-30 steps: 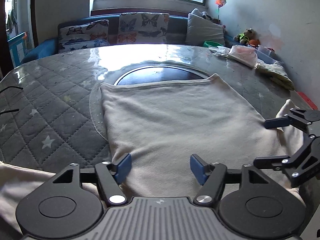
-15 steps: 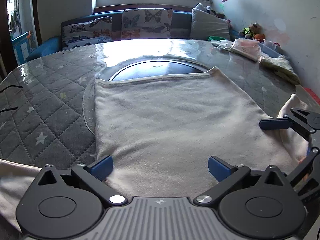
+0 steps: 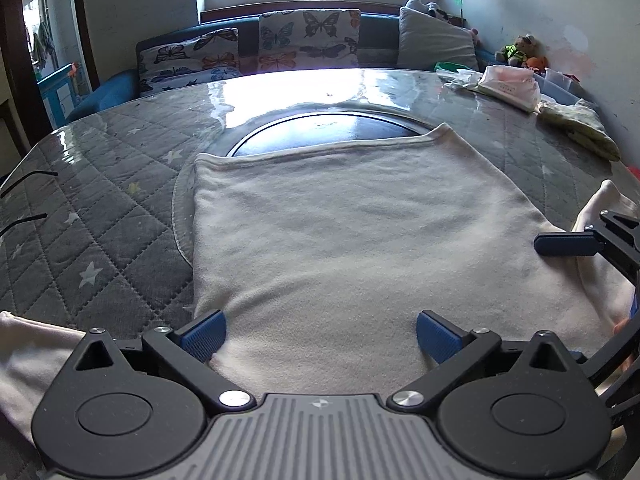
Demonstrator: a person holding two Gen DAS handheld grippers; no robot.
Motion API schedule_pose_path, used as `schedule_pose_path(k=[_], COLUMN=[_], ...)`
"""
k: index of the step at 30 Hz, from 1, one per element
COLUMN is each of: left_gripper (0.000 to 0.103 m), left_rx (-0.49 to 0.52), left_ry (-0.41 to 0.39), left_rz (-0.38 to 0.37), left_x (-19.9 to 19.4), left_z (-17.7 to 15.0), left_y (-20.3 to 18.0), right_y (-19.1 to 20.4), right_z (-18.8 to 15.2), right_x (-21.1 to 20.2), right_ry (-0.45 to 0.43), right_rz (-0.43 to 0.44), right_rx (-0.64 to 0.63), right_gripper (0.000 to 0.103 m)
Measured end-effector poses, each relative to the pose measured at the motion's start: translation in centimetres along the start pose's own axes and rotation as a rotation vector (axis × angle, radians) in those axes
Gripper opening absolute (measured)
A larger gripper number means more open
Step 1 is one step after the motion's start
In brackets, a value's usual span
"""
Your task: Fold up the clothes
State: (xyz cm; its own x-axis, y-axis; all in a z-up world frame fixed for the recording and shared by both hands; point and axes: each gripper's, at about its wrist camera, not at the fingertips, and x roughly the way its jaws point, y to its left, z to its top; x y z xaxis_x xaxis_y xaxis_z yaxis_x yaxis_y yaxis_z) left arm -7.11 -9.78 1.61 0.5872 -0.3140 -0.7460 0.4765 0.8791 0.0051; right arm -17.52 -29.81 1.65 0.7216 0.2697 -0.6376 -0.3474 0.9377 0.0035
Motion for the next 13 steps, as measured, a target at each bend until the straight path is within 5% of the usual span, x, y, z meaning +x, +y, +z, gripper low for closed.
schedule_pose_path(k=[13], left_gripper=[0.103], left_rx=[-0.008], left_ry=[-0.01], left_rz=[0.015], left_x=[-0.12], left_z=[-0.11], left_y=[-0.23], right_y=[-0.13], right_z=[-0.01], right_x=[0.01], right_ry=[-0.001], right_rz=[0.003], right_rx=[0.005], right_gripper=[0.103])
